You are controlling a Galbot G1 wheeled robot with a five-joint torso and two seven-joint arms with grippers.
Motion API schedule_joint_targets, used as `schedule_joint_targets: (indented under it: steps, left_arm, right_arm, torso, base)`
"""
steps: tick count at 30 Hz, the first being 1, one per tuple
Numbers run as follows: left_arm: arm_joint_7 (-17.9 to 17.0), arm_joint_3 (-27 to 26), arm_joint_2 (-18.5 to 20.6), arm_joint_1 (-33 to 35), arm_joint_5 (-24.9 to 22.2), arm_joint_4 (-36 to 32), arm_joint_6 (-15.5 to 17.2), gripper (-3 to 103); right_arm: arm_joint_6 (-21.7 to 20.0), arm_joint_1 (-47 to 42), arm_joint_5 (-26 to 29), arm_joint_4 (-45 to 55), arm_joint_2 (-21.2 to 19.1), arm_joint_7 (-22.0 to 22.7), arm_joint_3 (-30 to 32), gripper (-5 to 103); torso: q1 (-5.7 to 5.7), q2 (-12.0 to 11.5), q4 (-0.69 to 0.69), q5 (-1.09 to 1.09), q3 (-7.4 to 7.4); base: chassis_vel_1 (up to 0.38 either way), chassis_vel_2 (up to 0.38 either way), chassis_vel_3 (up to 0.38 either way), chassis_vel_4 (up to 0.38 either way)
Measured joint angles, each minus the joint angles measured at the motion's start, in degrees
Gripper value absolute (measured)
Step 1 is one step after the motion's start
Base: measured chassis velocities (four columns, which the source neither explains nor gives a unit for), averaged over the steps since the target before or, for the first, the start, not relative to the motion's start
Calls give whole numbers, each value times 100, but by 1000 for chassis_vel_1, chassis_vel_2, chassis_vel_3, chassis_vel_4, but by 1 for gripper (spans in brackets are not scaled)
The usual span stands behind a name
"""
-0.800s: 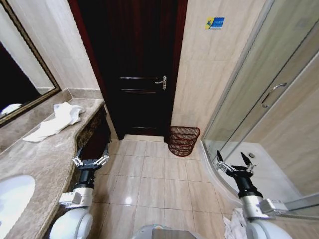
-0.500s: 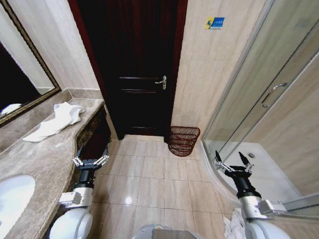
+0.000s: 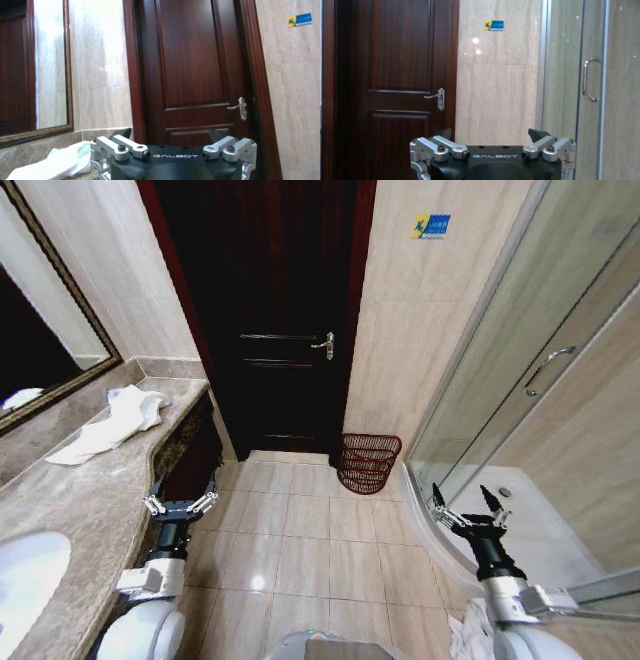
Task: Discard the used towel into the hamper.
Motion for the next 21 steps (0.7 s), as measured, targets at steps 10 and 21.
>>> schedule_joint_targets:
  steps: [10, 21]
  left_arm:
    - [0, -9, -12, 47, -6, -52, -21, 100]
    - [0, 10, -24, 18, 42, -2, -35, 100]
  right_arm:
    - [-10, -12, 1, 36, 2, 16, 6, 100]
    - [9, -12, 23, 16, -19, 23, 37, 100]
  torso:
    - [0, 0, 0, 0, 0]
    - [0, 0, 0, 0, 0]
  base:
    - [0, 0, 0, 0]
    - [0, 0, 0, 0]
